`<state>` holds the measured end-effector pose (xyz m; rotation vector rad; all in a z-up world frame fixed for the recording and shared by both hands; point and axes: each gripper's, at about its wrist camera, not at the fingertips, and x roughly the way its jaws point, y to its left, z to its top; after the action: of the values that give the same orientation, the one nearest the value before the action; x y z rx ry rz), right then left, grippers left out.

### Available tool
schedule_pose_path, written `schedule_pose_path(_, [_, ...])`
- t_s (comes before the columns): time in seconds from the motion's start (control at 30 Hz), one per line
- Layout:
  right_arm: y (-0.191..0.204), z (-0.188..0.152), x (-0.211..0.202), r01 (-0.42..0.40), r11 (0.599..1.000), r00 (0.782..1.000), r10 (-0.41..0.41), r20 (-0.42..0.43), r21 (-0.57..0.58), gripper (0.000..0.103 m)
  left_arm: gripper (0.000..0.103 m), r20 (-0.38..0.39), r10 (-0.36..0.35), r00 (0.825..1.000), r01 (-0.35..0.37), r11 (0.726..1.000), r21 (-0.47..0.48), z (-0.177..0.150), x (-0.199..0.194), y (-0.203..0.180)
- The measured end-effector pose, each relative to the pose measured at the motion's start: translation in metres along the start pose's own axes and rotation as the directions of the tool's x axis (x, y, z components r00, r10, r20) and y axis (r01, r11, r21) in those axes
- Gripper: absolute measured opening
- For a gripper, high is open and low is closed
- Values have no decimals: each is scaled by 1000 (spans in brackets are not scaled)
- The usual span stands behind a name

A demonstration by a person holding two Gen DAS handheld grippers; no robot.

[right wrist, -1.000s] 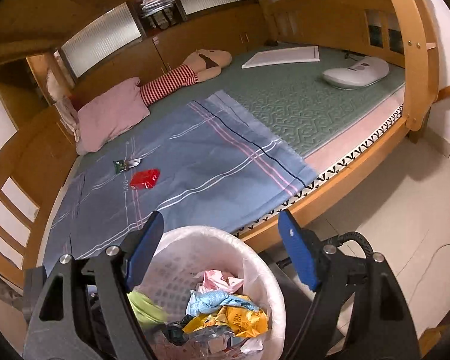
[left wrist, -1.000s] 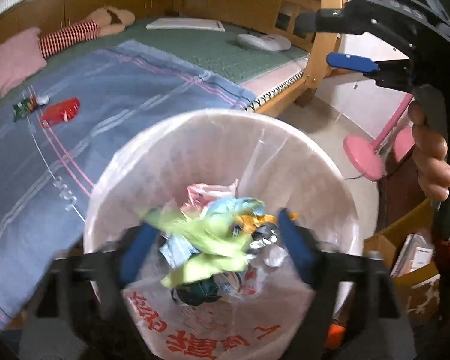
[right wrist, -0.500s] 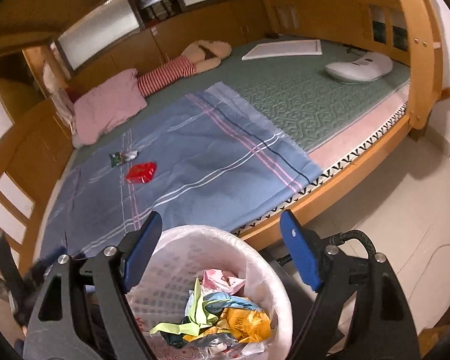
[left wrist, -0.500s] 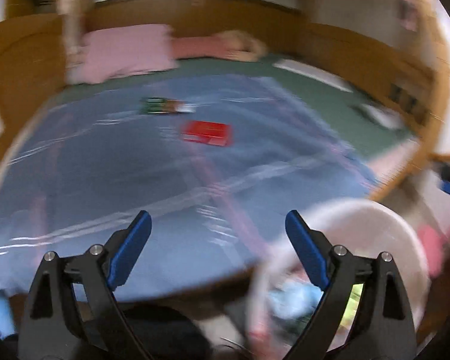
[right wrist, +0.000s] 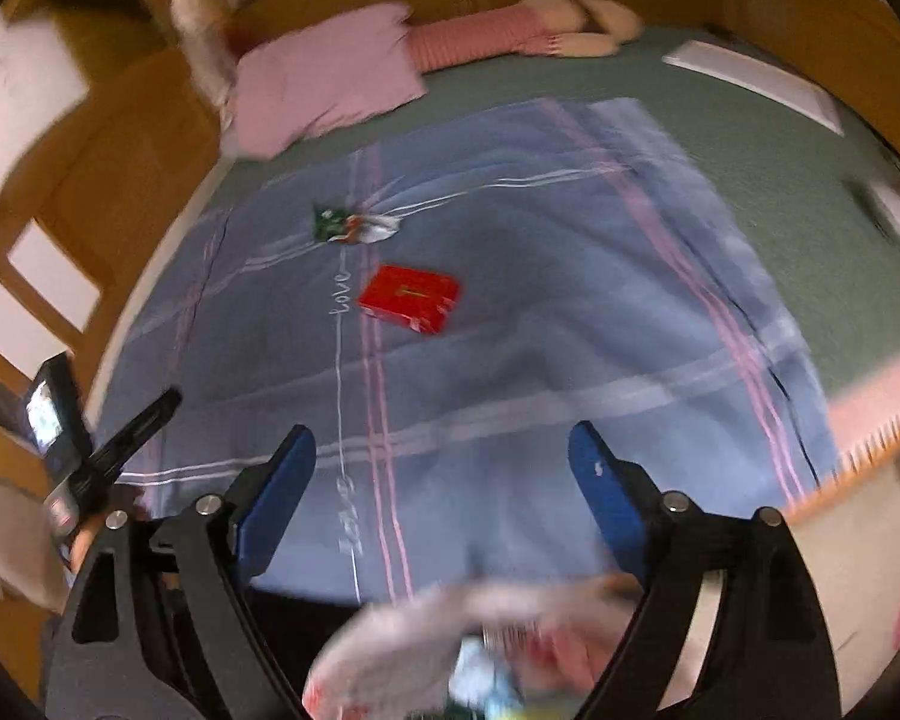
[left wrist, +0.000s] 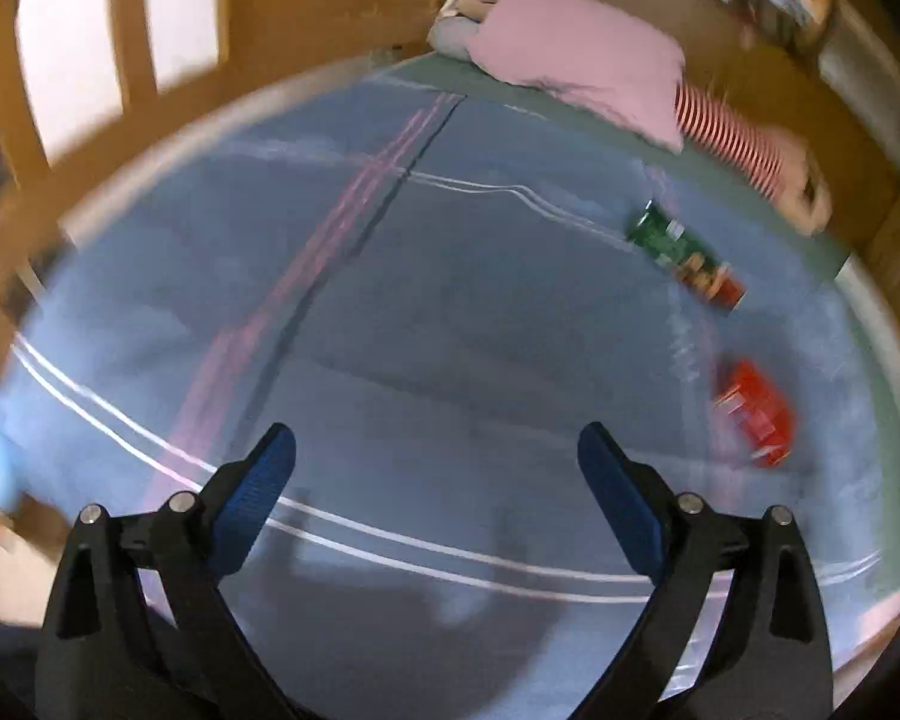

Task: Collect trash
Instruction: 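Move both open grippers back over the red box and green wrapper, then grasp the green snack wrapper with the right gripper while the left grasps the red cigarette box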

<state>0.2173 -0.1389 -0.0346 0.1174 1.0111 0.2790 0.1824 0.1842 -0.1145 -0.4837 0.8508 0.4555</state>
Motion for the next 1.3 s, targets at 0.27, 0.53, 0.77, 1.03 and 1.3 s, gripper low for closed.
schedule_pose_path(0.27, [12,82,164,8,990,999,-1,-48,138,86,96,-18,1,1000,-2,999,-38,2,4,4])
schedule_pose_path(0.53, [27,79,229,-4,996,986,18,-164,88,86,97,-27,79,996,-84,949,-303,3,3,52])
schedule_pose_path(0.77, [128,28,220,-465,885,784,409,-467,-5,86,97,-29,35,999,-43,919,-391,-6,-6,71])
schedule_pose_path(1.03, [144,117,219,270,880,963,-248,107,-391,92,97,-63,-14,998,-14,907,-421,-11,3,76])
schedule_pose_path(1.3, [105,124,280,228,924,959,-267,-93,-307,15,97,-88,-17,996,-23,901,-433,-6,16,76])
